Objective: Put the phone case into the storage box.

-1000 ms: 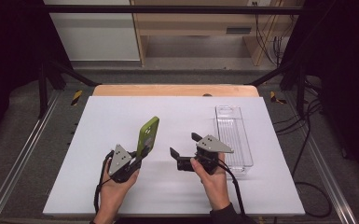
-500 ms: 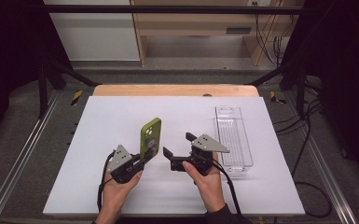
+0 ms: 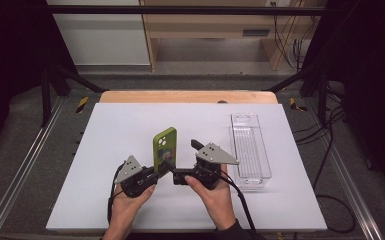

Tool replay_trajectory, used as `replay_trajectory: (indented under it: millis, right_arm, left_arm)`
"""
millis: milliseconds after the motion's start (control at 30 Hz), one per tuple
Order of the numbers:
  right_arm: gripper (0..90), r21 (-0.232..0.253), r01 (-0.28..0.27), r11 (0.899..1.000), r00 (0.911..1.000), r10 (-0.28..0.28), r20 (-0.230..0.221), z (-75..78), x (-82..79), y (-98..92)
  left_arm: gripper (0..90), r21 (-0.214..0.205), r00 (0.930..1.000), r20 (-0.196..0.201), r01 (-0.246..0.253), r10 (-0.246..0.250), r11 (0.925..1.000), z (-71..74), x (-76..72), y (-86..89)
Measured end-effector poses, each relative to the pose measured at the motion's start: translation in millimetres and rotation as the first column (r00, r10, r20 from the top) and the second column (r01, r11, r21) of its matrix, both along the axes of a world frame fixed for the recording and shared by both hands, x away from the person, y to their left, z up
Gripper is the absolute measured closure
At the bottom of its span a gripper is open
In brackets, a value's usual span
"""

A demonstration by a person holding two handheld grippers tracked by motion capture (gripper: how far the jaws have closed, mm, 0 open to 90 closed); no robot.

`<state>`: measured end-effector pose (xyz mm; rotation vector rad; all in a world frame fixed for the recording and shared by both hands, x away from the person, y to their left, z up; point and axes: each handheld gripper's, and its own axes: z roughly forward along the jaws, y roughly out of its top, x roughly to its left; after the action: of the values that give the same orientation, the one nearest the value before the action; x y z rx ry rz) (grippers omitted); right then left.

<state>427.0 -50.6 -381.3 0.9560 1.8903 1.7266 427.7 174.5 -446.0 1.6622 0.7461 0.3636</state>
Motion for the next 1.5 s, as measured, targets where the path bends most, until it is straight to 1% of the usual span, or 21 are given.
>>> replay_trajectory:
  millis: [133,300,433,467,500,600,700,733,833,867,900,967,1000,1100,1133,1233,1367,1433,1467,1500]
  right_arm:
    - [2.7,-0.003,-0.008,1.0,1.0,0.008,-0.003,0.9,-0.4,3.3]
    - [2.6,0.014,-0.007,1.0,0.9999,0.008,-0.014,2.6,1.2,7.5]
    - [2.6,0.008,0.004,1.0,1.0,-0.004,-0.007,7.9,5.1,9.4]
    - [2.6,0.021,0.004,1.0,0.9999,-0.004,-0.016,10.5,7.9,10.7]
    - [2.6,0.021,0.004,1.0,0.9999,-0.004,-0.016,10.5,7.9,10.7]
    - [3.0,0.019,-0.005,1.0,0.9995,0.006,-0.031,13.7,12.5,15.6]
    - [3.0,0.022,-0.012,1.0,0.9996,0.012,-0.024,14.6,14.3,16.8]
    - [4.4,0.019,-0.004,1.0,0.9996,0.004,-0.028,14.8,16.1,17.0]
    - [4.7,0.023,-0.006,1.0,0.9995,0.007,-0.029,14.7,17.9,16.4]
    - [6.3,0.033,-0.003,0.999,0.9994,0.004,-0.035,15.1,19.3,14.8]
    - [6.3,0.033,-0.003,0.999,0.9994,0.004,-0.035,15.1,19.3,14.8]
    - [6.7,0.042,-0.008,0.999,0.9992,0.01,-0.039,15.3,20.0,14.1]
    - [10.5,0.043,-0.014,0.999,0.999,0.015,-0.041,15.1,20.8,14.3]
    - [11.6,0.041,-0.025,0.999,0.9985,0.027,-0.048,15.4,20.6,15.0]
    - [14.2,0.042,-0.026,0.999,0.9987,0.028,-0.042,15.9,20.2,15.7]
    - [14.9,0.04,-0.024,0.999,0.9988,0.025,-0.042,16.3,20.0,16.1]
    - [15.5,0.041,-0.019,0.999,0.9983,0.021,-0.054,15.3,20.6,16.4]
    - [15.7,0.033,-0.014,0.999,0.9983,0.015,-0.056,14.9,20.7,17.5]
    - [16.0,0.023,-0.001,1.0,0.9975,0.003,-0.071,15.3,20.7,18.9]
    - [16.0,0.023,-0.001,1.0,0.9975,0.003,-0.071,15.3,20.7,18.9]
  left_arm:
    - [85.9,-0.014,0.9998,0.002,0.018,-0.018,0.9997,0.6,-1.5,-2.5]
    - [85.9,-0.014,0.9995,0.014,0.028,-0.028,0.9995,0.8,-4.4,-7.0]
    - [85.9,-0.007,0.999,0.027,0.035,-0.035,0.9993,1.4,-5.0,-9.8]
    - [85.9,0.001,0.9989,0.029,0.038,-0.038,0.9993,1.5,-5.3,-10.3]
    - [85.9,0.001,0.9989,0.029,0.038,-0.038,0.9993,1.5,-5.3,-10.3]
    - [85.9,0.004,0.9985,0.031,0.046,-0.046,0.9989,1.2,-6.3,-12.6]
    - [85.9,0.006,0.998,0.033,0.053,-0.053,0.9986,1.0,-6.9,-13.9]
    - [85.8,0.011,0.9977,0.038,0.056,-0.056,0.9984,0.9,-7.8,-15.2]
    - [85.8,0.011,0.9974,0.042,0.058,-0.059,0.9982,1.3,-7.9,-15.9]
    - [85.8,0.012,0.9973,0.043,0.058,-0.059,0.9982,1.3,-7.7,-16.3]
    - [85.8,0.013,0.9973,0.044,0.059,-0.059,0.9982,1.2,-7.5,-16.4]
    - [85.8,0.013,0.9973,0.045,0.058,-0.058,0.9982,1.0,-7.9,-16.6]
    - [85.9,0.012,0.9972,0.047,0.058,-0.059,0.9982,1.1,-8.1,-16.6]
    - [85.8,0.015,0.997,0.053,0.057,-0.057,0.9983,2.0,-7.8,-16.4]
    - [85.8,0.014,0.9971,0.053,0.055,-0.055,0.9984,2.2,-7.7,-16.3]
    - [85.8,0.014,0.9972,0.051,0.054,-0.054,0.9985,2.1,-6.7,-15.6]
    - [85.9,0.019,0.9977,0.044,0.051,-0.052,0.9985,1.1,-5.9,-14.7]
    - [85.8,0.021,0.9981,0.039,0.047,-0.048,0.9987,0.1,-5.6,-14.1]
    - [85.8,0.021,0.9982,0.037,0.046,-0.046,0.9987,-0.5,-5.2,-13.9]
    - [85.8,0.018,0.9985,0.034,0.044,-0.044,0.9989,-1.1,-4.9,-14.1]
